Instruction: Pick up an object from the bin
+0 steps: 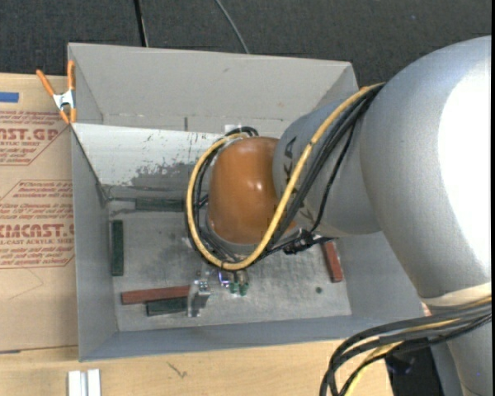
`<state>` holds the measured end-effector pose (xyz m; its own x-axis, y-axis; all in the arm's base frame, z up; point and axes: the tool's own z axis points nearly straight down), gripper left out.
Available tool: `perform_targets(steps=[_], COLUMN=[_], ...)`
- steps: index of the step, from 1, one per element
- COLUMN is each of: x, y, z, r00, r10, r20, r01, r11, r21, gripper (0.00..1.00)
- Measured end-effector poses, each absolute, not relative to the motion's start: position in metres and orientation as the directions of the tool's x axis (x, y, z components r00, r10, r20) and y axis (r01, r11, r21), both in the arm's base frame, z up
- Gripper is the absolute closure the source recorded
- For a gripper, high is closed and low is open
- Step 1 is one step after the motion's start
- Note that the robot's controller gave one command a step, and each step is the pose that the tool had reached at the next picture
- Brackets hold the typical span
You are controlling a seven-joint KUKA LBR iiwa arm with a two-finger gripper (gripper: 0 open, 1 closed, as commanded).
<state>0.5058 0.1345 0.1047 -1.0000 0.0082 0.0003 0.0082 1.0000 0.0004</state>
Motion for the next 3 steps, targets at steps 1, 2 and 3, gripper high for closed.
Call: perform_targets(steps=[1,2,3], x=[0.537,0.502,0.502], y=[0.091,0.172,0.172], z=[0.083,0.074,0.074], r00=[-0.999,-0.998,-0.998], r10=[-0.048,-0.055,-0.054], r20=[-0.002,-0.01,-0.01], r01=[-0.048,-0.054,-0.054], r11=[0.999,0.998,0.998], r21=[0.001,-0.015,-0.015], gripper=[0.0,1.0,1.0])
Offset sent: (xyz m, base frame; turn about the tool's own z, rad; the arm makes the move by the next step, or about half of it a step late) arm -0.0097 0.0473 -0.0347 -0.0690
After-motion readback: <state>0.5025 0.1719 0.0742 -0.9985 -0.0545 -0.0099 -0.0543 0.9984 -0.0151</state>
